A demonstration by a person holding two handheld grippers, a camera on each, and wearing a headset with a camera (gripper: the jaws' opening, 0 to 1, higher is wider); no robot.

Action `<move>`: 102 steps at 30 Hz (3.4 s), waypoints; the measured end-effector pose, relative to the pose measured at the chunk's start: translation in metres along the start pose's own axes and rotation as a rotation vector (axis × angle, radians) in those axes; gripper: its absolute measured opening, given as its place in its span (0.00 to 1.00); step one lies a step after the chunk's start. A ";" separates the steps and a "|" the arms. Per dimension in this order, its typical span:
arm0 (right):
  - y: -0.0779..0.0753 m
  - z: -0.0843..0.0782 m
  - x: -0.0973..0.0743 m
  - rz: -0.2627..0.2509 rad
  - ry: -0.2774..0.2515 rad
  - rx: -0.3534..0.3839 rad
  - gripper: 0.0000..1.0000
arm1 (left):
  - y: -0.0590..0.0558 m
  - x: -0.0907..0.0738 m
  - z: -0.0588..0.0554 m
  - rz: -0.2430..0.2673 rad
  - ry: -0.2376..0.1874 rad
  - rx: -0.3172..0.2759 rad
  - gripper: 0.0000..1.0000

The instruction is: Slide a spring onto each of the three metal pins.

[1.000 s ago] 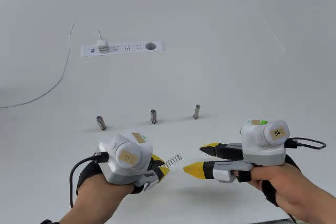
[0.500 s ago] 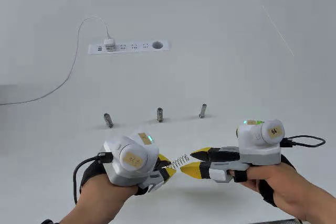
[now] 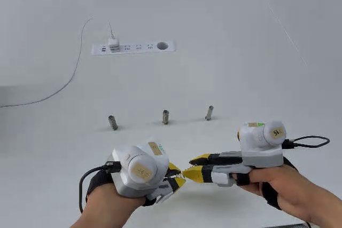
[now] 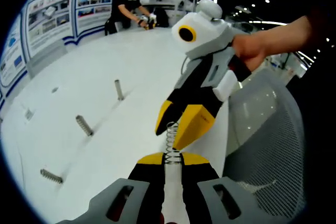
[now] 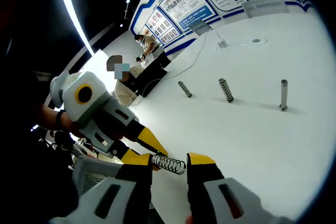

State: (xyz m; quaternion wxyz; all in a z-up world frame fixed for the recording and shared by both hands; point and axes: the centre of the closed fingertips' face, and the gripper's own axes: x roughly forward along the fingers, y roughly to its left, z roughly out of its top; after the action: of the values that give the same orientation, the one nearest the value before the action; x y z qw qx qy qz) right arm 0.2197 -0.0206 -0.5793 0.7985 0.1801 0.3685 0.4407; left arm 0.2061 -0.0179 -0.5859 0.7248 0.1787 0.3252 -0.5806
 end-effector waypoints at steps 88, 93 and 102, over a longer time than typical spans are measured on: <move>0.024 0.000 -0.017 0.135 0.373 -0.436 0.12 | -0.015 -0.002 0.026 -0.225 -0.109 0.128 0.11; 0.021 0.002 -0.019 0.122 0.354 -0.412 0.12 | -0.014 0.000 0.028 -0.223 -0.115 0.119 0.11; 0.009 0.005 -0.026 0.073 0.347 -0.367 0.12 | -0.009 0.003 0.023 -0.202 -0.108 0.081 0.15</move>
State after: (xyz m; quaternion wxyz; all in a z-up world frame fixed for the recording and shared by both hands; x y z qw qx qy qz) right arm 0.2088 -0.0371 -0.5594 0.7261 -0.0329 0.4070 0.5532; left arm 0.2041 -0.0371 -0.5706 0.6713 0.1425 0.2782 -0.6721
